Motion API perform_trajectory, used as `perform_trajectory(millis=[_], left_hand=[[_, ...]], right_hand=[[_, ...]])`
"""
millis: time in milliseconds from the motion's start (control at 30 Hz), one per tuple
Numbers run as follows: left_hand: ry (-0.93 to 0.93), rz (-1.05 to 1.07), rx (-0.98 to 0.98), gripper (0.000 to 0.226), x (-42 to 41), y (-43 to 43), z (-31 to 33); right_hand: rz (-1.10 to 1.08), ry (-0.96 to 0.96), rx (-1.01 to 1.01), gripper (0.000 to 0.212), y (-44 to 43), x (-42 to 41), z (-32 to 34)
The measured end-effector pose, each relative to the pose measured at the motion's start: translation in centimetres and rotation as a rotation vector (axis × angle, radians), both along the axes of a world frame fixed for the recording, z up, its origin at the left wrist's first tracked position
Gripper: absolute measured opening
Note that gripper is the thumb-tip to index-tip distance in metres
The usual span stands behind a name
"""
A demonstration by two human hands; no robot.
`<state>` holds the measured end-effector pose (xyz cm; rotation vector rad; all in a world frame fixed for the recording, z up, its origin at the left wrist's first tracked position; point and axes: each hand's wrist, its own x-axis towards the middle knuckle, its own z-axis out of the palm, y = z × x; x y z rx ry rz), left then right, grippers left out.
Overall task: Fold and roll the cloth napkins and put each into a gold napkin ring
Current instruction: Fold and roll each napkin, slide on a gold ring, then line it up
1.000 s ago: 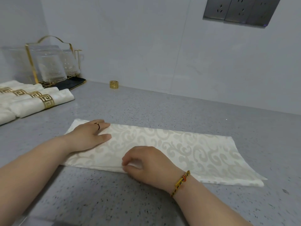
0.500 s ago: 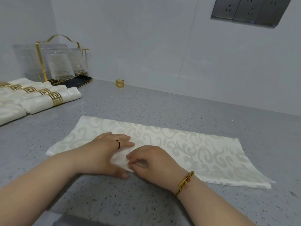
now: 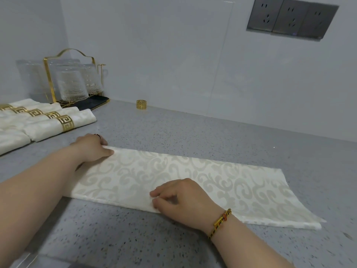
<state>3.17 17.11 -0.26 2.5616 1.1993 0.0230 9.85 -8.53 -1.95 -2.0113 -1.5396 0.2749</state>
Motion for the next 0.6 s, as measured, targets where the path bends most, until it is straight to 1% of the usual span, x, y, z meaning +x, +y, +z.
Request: perform_trajectory(millis=[33, 67, 100, 133, 167, 233, 267, 300, 367, 400, 500, 567, 600], left_hand=[[-0.028, -0.011, -0.022, 0.022, -0.2, 0.0, 0.2], [-0.05, -0.022, -0.035, 0.014, -0.4, 0.0, 0.4], [-0.071, -0.029, -0.049, 0.012, -0.7, 0.1, 0.5], [-0.139, -0.036, -0.089, 0.012, -1.0, 0.2, 0.6], [-0.247, -0.035, -0.173, 0.012, -1.4, 0.0, 0.6], [-0.501, -0.012, -0.42, 0.01, -2.1, -0.3, 0.8], [-0.587, 0.0, -0.537, 0.01, -2.4, -0.3, 0.8], [-0.604, 0.014, -0.64, 0.01, -2.8, -0.2, 1.0], [-0.518, 0.023, -0.761, 0.013, -3.3, -0.1, 1.3], [-0.459, 0.03, -0.777, 0.02, -3.4, 0.1, 1.4], [-0.281, -0.007, -0.75, 0.048, -4.3, 1.0, 1.5], [-0.185, -0.065, -0.807, 0.072, -5.6, 1.3, 1.4], [-0.167, -0.081, -0.851, 0.08, -6.4, 1.4, 0.9]], right_hand=[[0.004, 0.004, -0.004, 0.022, 0.0, 0.0, 0.1], [0.006, 0.008, -0.003, 0.022, -0.1, 0.0, 0.1], [0.002, 0.018, 0.009, 0.024, -0.1, 0.0, 0.1], [-0.008, 0.032, 0.033, 0.028, -0.1, 0.0, 0.2], [-0.025, 0.043, 0.055, 0.033, -0.1, 0.1, 0.2], [-0.062, 0.019, 0.057, 0.038, -0.1, 0.5, 0.2], [-0.07, -0.001, 0.04, 0.041, 0.0, 0.8, 0.1], [-0.065, -0.019, 0.008, 0.044, 0.0, 1.0, -0.1], [-0.041, -0.049, -0.098, 0.052, 0.0, 1.2, -0.5], [-0.037, -0.057, -0.145, 0.056, 0.0, 1.3, -0.6], [-0.056, -0.042, -0.189, 0.061, 0.1, 1.3, -0.7], [-0.06, -0.039, -0.195, 0.062, 0.1, 1.3, -0.6], [-0.06, -0.036, -0.197, 0.062, 0.1, 1.2, -0.6]])
